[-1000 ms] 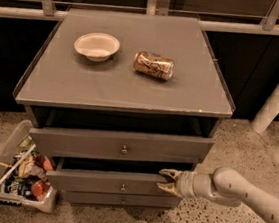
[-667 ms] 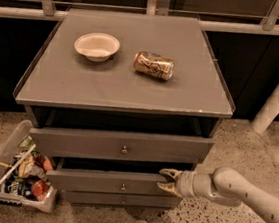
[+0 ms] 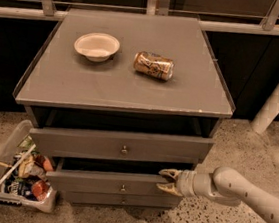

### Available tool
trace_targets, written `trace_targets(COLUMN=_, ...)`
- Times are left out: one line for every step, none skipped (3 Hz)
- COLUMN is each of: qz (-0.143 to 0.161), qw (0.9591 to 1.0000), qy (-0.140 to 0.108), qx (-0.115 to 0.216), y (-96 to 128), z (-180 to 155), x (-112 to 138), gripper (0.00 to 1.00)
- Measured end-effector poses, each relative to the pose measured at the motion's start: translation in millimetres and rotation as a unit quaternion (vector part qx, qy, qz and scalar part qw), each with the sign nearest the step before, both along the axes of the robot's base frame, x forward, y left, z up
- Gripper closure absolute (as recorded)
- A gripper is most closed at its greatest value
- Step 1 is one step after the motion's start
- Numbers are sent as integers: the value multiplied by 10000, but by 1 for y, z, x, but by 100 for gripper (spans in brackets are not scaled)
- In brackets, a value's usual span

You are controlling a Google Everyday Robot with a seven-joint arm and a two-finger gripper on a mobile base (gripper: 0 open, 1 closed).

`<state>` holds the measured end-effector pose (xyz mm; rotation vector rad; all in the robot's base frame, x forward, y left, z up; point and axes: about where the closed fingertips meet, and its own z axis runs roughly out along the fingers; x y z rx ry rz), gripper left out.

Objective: Open middle drawer

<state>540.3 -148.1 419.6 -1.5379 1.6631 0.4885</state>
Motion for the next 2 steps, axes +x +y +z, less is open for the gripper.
trace_targets(qz=-60, qw=9998, qy=167, qx=16, y=-3, z=-15, x=-2, gripper=13)
trace_targets(qz=-61, qw=9998, qy=168, qx=16, y=-3, z=-11, x=-2, gripper=14)
